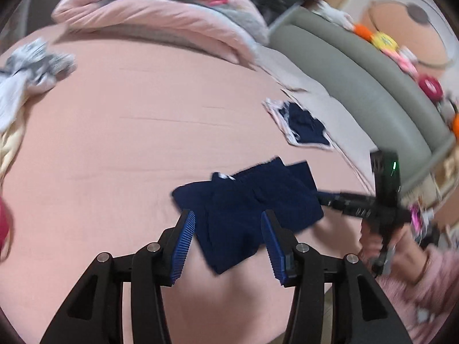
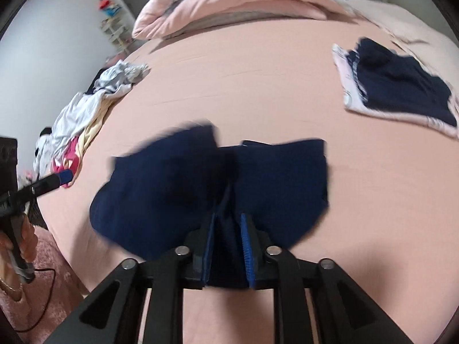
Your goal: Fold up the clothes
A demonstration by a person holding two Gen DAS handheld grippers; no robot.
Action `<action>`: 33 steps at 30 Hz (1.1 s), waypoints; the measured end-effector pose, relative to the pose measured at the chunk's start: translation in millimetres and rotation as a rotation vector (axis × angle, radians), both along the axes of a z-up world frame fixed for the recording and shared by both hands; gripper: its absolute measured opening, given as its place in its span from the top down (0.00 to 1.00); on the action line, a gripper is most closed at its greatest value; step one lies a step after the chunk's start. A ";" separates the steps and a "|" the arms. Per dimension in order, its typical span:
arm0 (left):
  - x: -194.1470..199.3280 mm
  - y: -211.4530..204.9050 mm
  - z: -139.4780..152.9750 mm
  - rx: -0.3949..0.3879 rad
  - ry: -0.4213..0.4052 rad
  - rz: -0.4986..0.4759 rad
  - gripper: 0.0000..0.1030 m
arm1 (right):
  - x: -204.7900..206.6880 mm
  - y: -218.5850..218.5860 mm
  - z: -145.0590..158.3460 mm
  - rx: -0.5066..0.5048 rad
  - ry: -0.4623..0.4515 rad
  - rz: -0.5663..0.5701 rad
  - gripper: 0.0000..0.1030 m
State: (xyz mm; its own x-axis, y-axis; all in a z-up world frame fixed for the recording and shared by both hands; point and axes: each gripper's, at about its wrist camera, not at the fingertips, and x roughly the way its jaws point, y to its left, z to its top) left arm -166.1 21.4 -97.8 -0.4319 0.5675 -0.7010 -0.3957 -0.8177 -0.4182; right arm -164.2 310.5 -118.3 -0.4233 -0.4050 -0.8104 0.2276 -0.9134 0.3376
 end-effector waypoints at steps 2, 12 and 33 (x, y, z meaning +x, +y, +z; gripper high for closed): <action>-8.6 11.2 -8.9 -0.030 -0.011 -0.008 0.56 | 0.6 3.8 7.1 -0.028 0.021 -0.005 0.60; -17.8 33.6 -52.6 -0.103 -0.085 0.037 0.56 | -7.2 -13.3 -12.9 0.046 -0.035 0.075 0.42; -27.3 51.8 -37.0 -0.210 -0.043 0.019 0.57 | 2.1 -52.4 8.2 0.270 0.142 0.162 0.59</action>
